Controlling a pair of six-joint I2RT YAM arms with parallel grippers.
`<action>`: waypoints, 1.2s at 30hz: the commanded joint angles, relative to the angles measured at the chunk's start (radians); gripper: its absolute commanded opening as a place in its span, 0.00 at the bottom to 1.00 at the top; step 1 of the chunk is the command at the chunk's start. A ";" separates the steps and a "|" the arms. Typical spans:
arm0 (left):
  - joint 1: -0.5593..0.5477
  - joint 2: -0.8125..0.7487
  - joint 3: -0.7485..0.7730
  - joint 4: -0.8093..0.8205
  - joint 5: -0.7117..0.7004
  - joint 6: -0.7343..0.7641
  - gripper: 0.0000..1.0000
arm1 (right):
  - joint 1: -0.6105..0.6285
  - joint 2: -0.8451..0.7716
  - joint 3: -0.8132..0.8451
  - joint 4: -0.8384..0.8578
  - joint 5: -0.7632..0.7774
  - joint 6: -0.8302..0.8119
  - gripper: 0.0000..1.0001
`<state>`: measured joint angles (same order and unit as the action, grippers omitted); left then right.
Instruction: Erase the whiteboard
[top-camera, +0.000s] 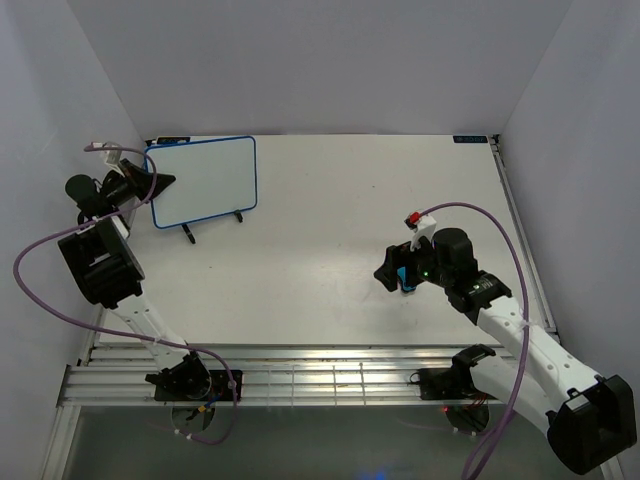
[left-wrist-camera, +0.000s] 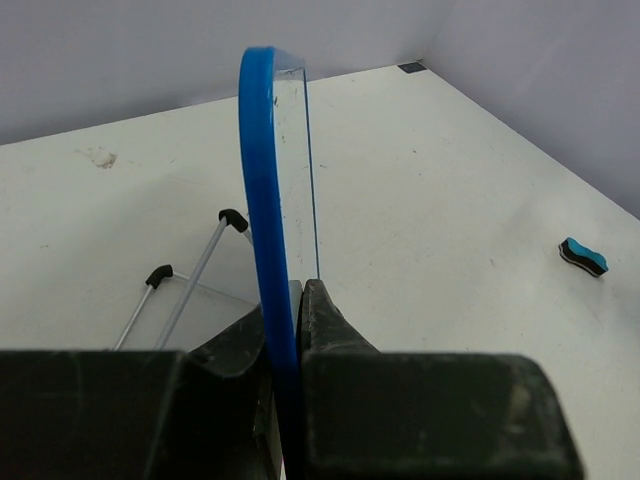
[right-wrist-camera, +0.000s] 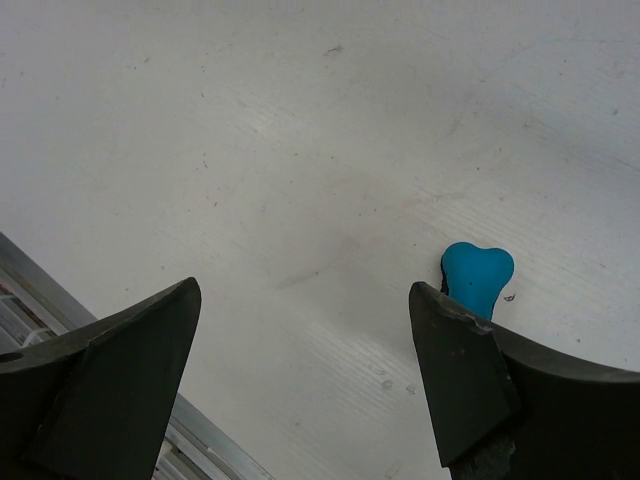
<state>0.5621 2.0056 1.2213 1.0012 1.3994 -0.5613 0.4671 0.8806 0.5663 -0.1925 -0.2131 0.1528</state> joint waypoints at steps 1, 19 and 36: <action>0.022 0.016 0.001 0.011 0.015 0.133 0.00 | 0.008 -0.026 0.023 0.016 -0.020 -0.010 0.90; 0.085 0.137 0.044 0.043 0.082 0.258 0.00 | 0.016 -0.074 0.026 0.027 -0.045 -0.013 0.90; 0.079 0.194 0.168 0.051 0.090 0.205 0.00 | 0.019 -0.074 0.009 0.047 -0.052 -0.018 0.90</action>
<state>0.6201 2.1876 1.3464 0.9493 1.5501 -0.5018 0.4801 0.8177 0.5663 -0.1890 -0.2443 0.1486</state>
